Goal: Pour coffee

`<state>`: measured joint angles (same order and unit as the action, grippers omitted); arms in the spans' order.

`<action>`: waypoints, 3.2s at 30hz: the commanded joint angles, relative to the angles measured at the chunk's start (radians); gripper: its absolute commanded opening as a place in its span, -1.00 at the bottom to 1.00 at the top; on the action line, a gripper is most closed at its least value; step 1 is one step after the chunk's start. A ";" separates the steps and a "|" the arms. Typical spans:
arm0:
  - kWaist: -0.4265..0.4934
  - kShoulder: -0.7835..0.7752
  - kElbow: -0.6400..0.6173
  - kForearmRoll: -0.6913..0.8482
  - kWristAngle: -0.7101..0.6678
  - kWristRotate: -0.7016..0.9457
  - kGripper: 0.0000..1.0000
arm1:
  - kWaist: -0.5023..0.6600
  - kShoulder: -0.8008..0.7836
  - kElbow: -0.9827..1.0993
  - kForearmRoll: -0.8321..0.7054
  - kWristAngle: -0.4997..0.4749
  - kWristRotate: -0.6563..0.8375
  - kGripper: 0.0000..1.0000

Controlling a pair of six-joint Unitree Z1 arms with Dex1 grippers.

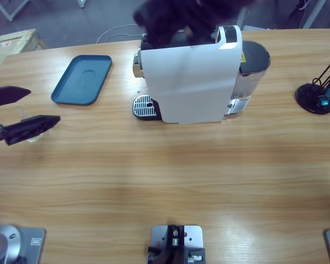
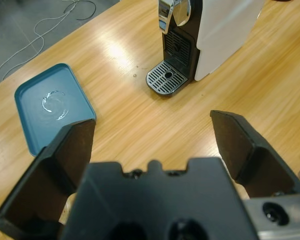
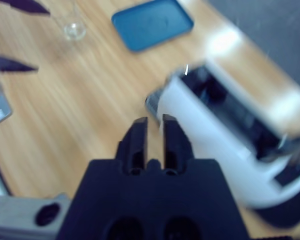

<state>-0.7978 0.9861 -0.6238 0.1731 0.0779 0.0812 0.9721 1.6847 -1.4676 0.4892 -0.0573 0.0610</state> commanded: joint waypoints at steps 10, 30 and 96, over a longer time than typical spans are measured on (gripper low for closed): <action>-0.003 -0.033 -0.031 0.023 0.025 -0.008 0.97 | -0.128 -0.077 0.216 -0.322 -0.428 0.595 -1.00; -0.003 -0.055 -0.031 0.067 0.036 -0.021 0.97 | -0.128 0.182 0.129 -0.465 -0.044 0.606 -1.00; 0.387 0.292 -0.014 0.239 0.460 -0.622 0.98 | 0.151 -0.343 0.279 0.181 -0.430 0.379 1.00</action>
<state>-0.4243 1.0621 -0.6733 0.4742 0.5398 -0.4616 1.1085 1.3833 -1.2131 0.6364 -0.4635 0.4118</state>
